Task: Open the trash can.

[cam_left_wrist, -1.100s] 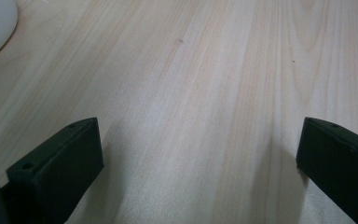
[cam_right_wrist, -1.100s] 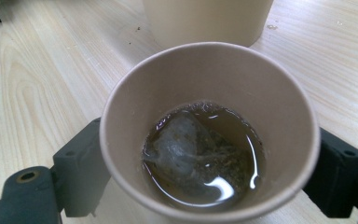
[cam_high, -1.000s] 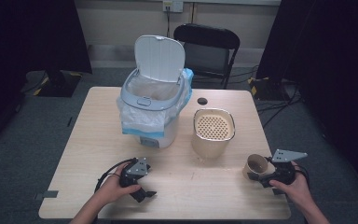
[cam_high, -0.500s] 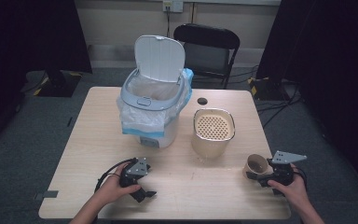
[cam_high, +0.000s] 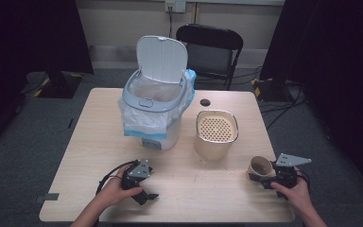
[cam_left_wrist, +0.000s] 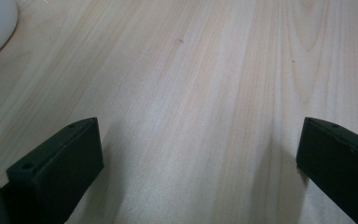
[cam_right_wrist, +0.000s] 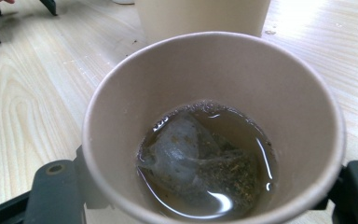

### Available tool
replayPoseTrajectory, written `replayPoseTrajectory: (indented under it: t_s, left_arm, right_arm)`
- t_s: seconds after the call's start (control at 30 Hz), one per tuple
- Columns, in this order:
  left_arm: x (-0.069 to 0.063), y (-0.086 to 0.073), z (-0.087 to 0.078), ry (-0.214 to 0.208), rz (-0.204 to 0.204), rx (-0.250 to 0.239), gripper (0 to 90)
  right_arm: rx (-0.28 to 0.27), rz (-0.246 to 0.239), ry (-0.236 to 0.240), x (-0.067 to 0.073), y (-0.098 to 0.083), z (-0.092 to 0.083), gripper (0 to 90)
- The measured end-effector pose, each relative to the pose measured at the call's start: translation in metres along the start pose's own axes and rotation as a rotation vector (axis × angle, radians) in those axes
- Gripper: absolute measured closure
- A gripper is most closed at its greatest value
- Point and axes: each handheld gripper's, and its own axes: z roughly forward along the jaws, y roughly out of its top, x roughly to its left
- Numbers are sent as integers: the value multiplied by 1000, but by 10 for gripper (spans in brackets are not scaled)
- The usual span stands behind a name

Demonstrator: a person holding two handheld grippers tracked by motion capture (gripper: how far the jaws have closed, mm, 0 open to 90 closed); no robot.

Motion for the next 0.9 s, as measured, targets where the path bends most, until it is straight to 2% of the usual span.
replayPoseTrajectory:
  t_s: [0.23,0.5,0.8,0.9]
  left_arm:
    - [0,0,0,0,-1,-1,0]
    - [0,0,0,0,-1,-1,0]
    - [0,0,0,0,-1,-2,0]
    - [0,0,0,0,-1,-2,0]
  right_arm:
    - [42,-34,-21,-1,6,-3,261]
    - [48,-46,-45,-8,20,-7,264]
    - [83,-83,-46,-15,43,3,266]
    - [80,-85,-39,-16,50,7,266]
